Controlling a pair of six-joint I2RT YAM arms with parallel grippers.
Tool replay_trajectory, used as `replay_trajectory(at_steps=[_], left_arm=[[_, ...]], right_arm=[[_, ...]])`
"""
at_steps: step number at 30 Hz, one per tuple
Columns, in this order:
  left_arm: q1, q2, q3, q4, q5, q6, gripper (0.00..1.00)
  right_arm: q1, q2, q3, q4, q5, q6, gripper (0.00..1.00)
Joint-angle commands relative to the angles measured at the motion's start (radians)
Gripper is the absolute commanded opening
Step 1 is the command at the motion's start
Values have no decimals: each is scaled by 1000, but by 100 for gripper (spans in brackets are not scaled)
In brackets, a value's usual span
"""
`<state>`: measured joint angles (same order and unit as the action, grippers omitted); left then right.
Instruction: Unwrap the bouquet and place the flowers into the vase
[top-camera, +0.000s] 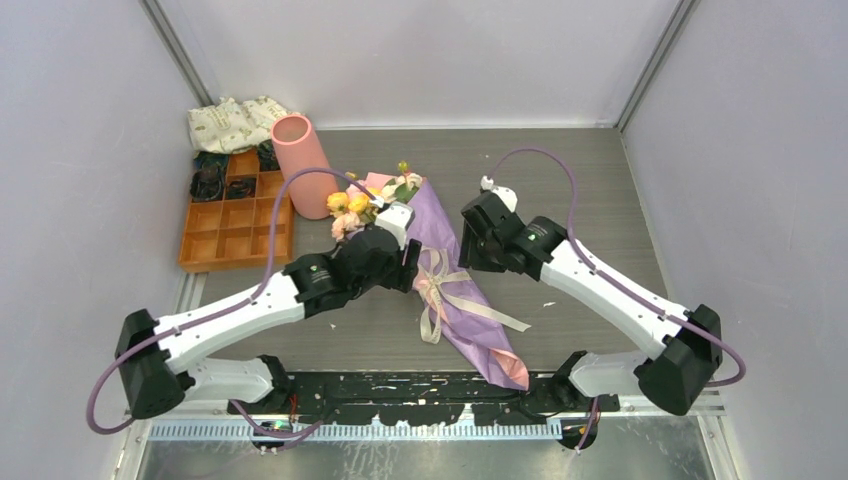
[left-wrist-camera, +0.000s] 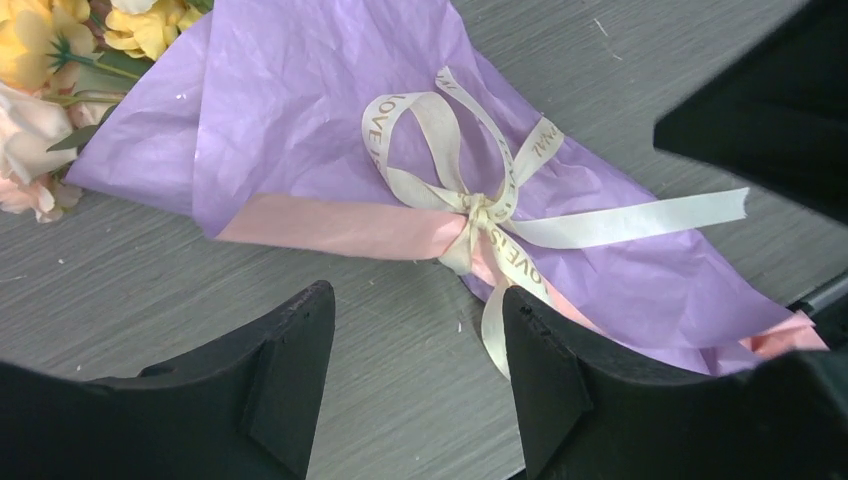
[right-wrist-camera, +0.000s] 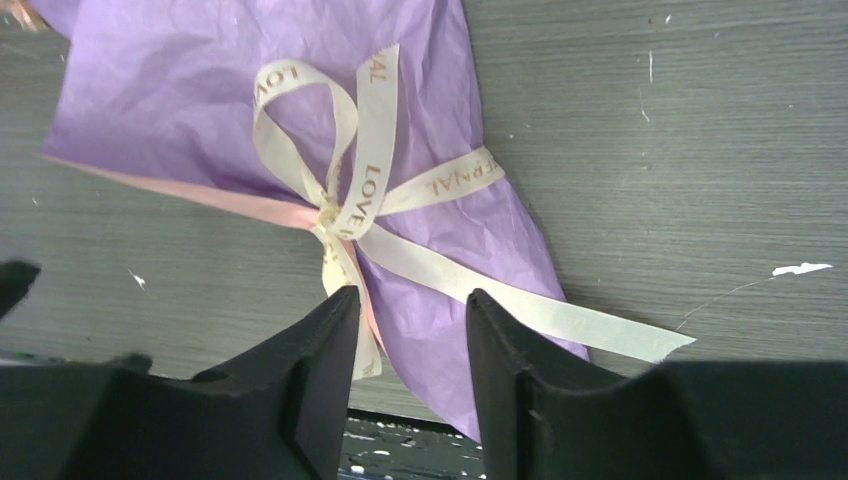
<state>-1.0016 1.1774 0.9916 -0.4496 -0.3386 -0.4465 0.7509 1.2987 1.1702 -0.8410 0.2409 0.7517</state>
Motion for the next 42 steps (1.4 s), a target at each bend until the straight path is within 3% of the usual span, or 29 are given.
replay_trajectory(at_steps=[1,8,14,22,30,35,40,42], left_arm=[[-5,58,4,139,-55,-15,63],[-3,167,-33,195,-133,-33,63],[19,217,-76,201,-192,-67,63],[107,227,-170,256,-146,-87,62],[147,274,-172,287,-106,-77,61],[147,273,-155,263,-90,-81,60],[147,137,-151,186,-84,-94,59],[146,55,-148,153,-73,-99,59]], right_arm=[[6,-16,-104,77,-73,-41,44],[35,24,-198,148,-100,-34,41],[52,77,-208,166,-97,-47,48],[77,174,-199,181,-65,-69,52],[80,285,-167,193,-46,-91,49],[81,328,-176,206,-35,-91,42],[81,335,-188,215,-36,-79,15],[85,321,-186,202,-27,-73,11]])
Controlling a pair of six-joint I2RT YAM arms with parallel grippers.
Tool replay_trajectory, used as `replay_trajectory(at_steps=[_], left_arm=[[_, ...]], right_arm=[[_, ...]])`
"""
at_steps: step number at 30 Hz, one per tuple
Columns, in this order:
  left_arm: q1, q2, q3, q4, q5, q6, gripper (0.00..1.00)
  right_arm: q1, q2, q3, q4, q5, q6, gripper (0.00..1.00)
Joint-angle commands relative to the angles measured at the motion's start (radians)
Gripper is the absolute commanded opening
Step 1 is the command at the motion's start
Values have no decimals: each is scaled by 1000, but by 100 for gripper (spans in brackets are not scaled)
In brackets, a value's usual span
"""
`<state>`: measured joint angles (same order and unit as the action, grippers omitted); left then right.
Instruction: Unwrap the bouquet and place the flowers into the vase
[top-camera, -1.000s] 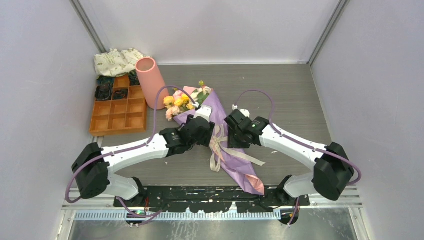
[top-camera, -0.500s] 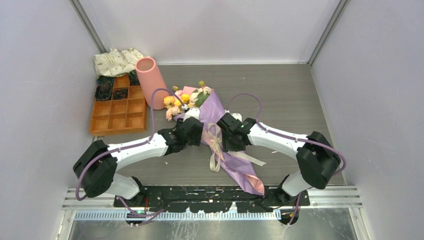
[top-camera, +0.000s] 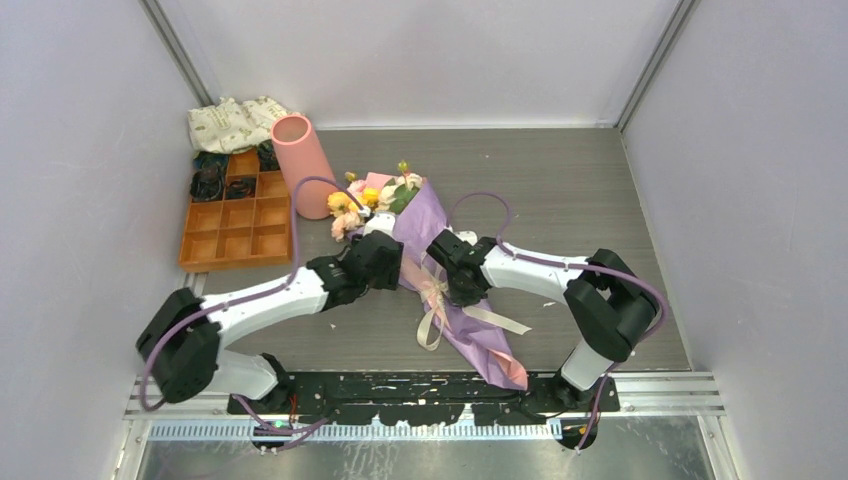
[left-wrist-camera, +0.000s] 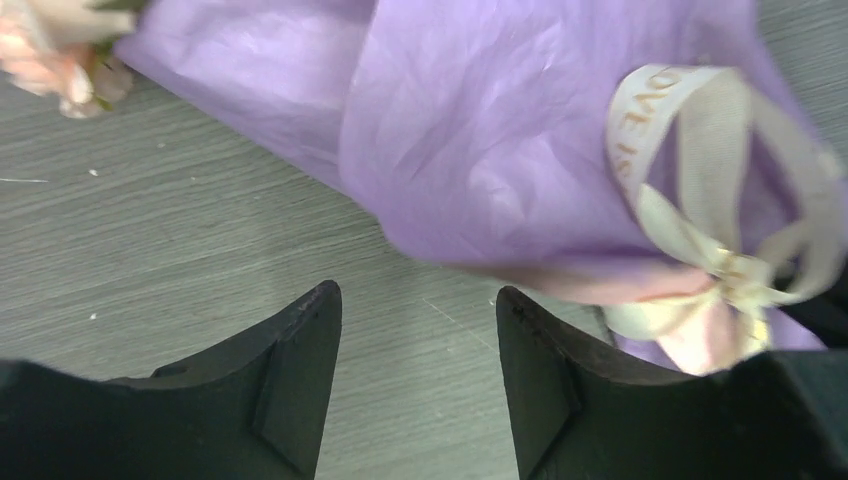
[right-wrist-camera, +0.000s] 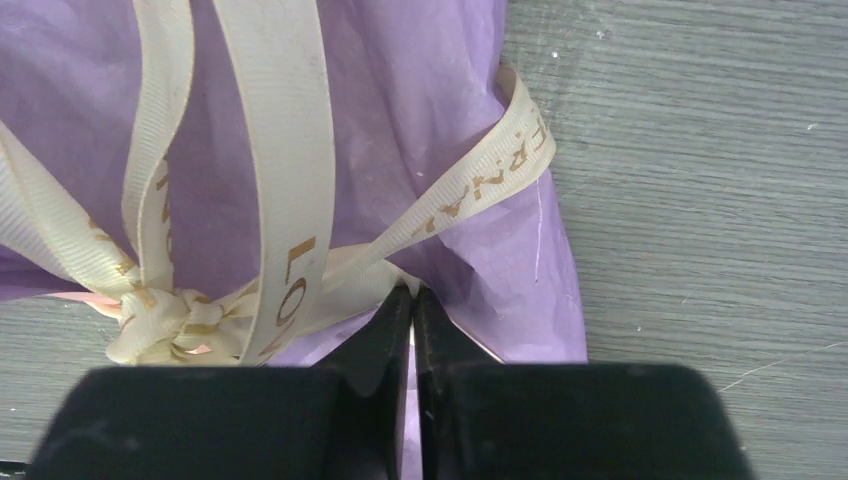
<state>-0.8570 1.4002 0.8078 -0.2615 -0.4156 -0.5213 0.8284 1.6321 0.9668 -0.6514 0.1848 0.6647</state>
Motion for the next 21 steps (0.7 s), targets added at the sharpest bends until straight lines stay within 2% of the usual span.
replay_trajectory(at_steps=[1,3,8,15,21], left_arm=[[1,-206,40,-54,12,-29,59],[1,-279,58,-87,44,-32,60],[-1,-345,112,-68,160,-38,62],[-2,-118,152,78,199,-39,62],[-1,12,164,143,147,-27,61]], right_arm=[[9,-25,20,3,37,17,7],[14,-54,30,-24,53,25,1],[41,-176,69,-110,101,53,1],[65,-343,163,-246,160,86,1],[67,-416,221,-343,205,87,1]])
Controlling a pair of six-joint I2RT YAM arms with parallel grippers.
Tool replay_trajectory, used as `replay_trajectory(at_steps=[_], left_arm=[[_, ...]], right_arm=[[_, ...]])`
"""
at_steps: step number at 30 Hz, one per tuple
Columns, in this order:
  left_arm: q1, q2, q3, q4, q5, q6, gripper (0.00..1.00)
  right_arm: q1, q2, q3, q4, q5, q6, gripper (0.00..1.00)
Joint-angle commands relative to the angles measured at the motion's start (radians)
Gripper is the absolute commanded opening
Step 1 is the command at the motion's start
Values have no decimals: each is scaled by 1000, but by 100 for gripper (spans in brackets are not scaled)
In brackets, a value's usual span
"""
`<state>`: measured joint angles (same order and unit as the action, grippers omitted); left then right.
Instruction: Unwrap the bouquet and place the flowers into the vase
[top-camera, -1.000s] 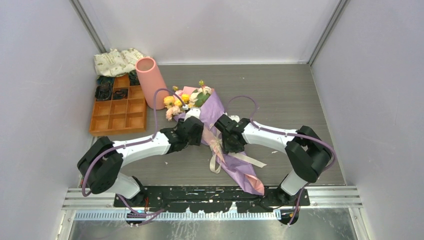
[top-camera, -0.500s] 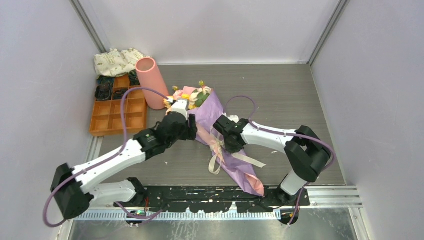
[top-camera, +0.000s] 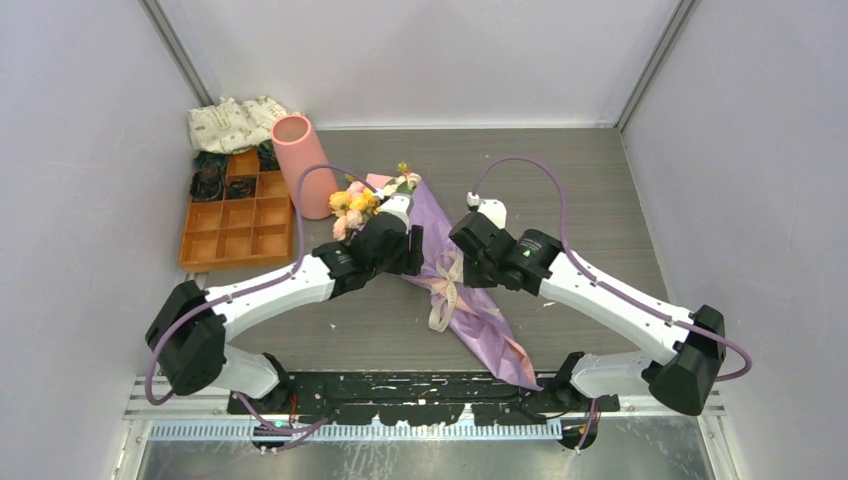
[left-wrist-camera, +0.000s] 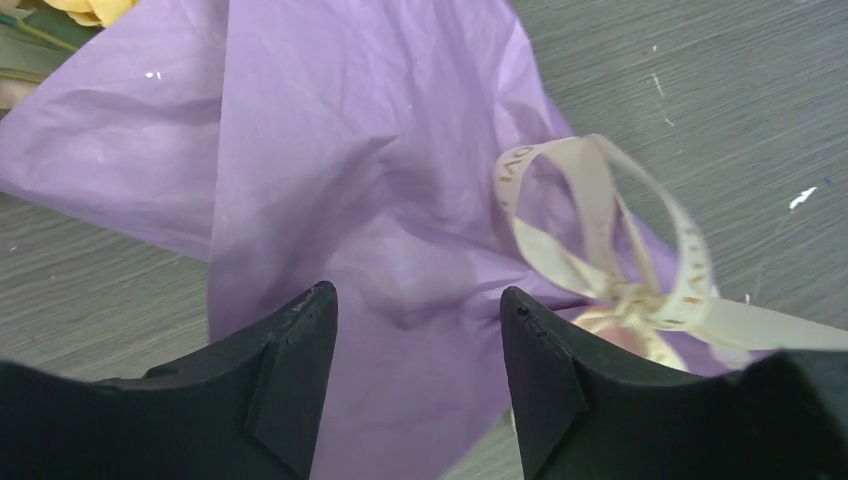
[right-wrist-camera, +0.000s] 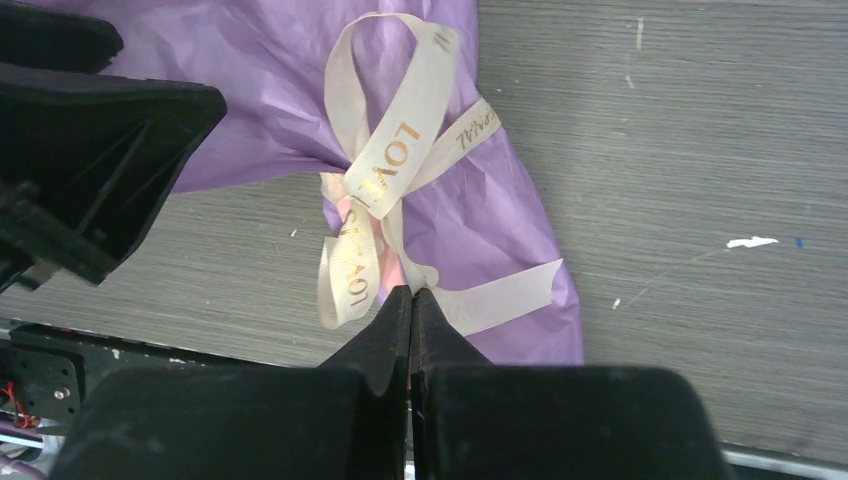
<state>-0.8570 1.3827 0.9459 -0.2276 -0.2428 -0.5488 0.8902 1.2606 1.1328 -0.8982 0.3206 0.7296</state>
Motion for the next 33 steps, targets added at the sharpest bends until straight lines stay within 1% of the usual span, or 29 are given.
replay_trajectory(at_steps=[1,5,10,13,22,26,29,30,31,32,33], left_arm=[[-1,49,27,117,-34,3,61],[1,142,33,167,-58,3,61],[3,283,72,177,-66,-13,60],[4,332,66,185,-72,-36,59],[18,403,42,193,-66,-65,59],[19,409,42,195,-54,-69,58],[18,354,39,174,-43,-67,58],[19,328,35,167,-43,-65,58],[19,301,31,157,-47,-60,58],[19,276,29,141,-53,-56,58],[19,247,31,122,-58,-54,58]], right_arm=[[6,-54,61,-106,74,22,1],[6,-88,87,-140,83,24,1],[6,-133,140,-194,110,28,1],[6,-163,190,-238,148,29,1],[6,-215,393,-338,273,3,1],[6,-207,416,-363,281,-3,1],[6,-193,384,-358,252,13,1],[5,-188,367,-358,248,25,3],[6,-185,352,-360,247,40,11],[6,-180,334,-364,249,53,23],[6,-173,319,-369,255,64,32]])
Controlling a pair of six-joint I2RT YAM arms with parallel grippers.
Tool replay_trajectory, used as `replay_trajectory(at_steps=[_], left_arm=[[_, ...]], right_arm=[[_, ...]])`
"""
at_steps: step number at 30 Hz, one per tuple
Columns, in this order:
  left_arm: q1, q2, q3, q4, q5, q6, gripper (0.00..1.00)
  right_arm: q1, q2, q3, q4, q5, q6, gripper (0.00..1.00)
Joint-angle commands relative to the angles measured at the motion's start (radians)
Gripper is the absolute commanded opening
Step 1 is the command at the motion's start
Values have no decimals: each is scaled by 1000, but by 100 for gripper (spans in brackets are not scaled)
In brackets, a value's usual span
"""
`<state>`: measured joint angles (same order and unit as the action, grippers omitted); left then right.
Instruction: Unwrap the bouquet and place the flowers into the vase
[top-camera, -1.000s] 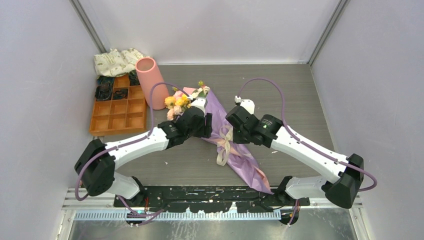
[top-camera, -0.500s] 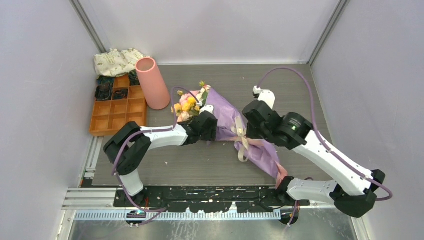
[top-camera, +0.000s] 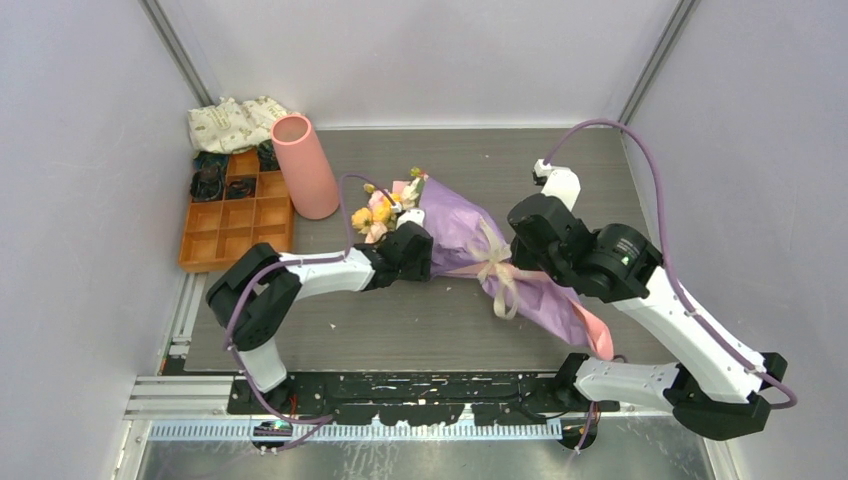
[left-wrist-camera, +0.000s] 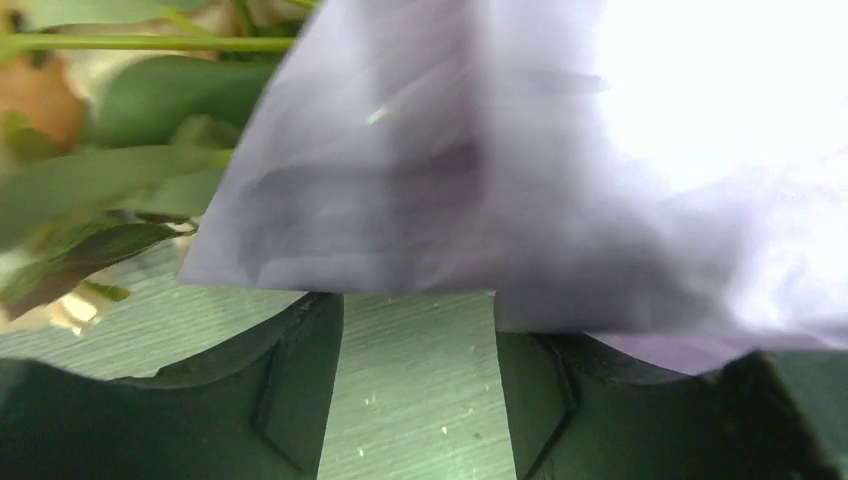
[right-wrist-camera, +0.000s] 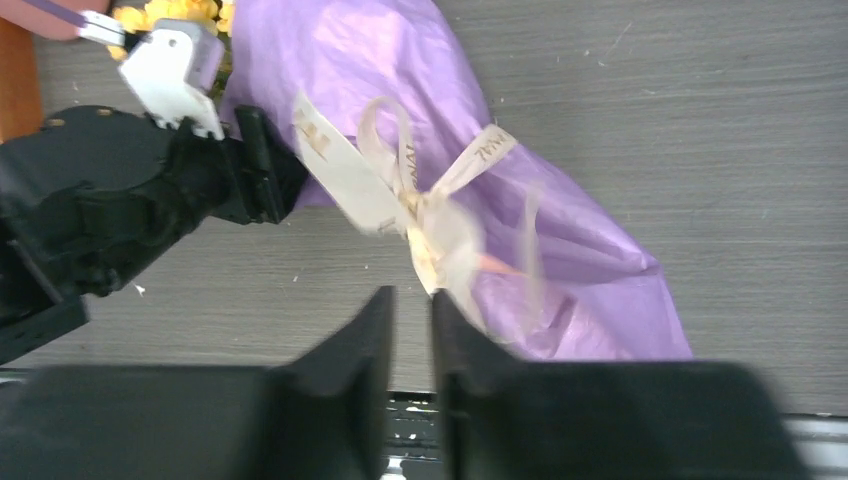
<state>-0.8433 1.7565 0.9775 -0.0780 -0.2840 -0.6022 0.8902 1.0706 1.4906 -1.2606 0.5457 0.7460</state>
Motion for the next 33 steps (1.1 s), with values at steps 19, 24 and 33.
replay_trajectory(at_steps=[19,24,33], left_arm=[[3,-125,184,-31,165,5,59],[4,-16,217,48,198,6,59],[4,107,232,84,239,-28,58]], right_arm=[[-113,180,-405,230,-70,80,50],[-227,185,-479,331,-153,28,48],[-352,239,-499,426,-222,-43,48]])
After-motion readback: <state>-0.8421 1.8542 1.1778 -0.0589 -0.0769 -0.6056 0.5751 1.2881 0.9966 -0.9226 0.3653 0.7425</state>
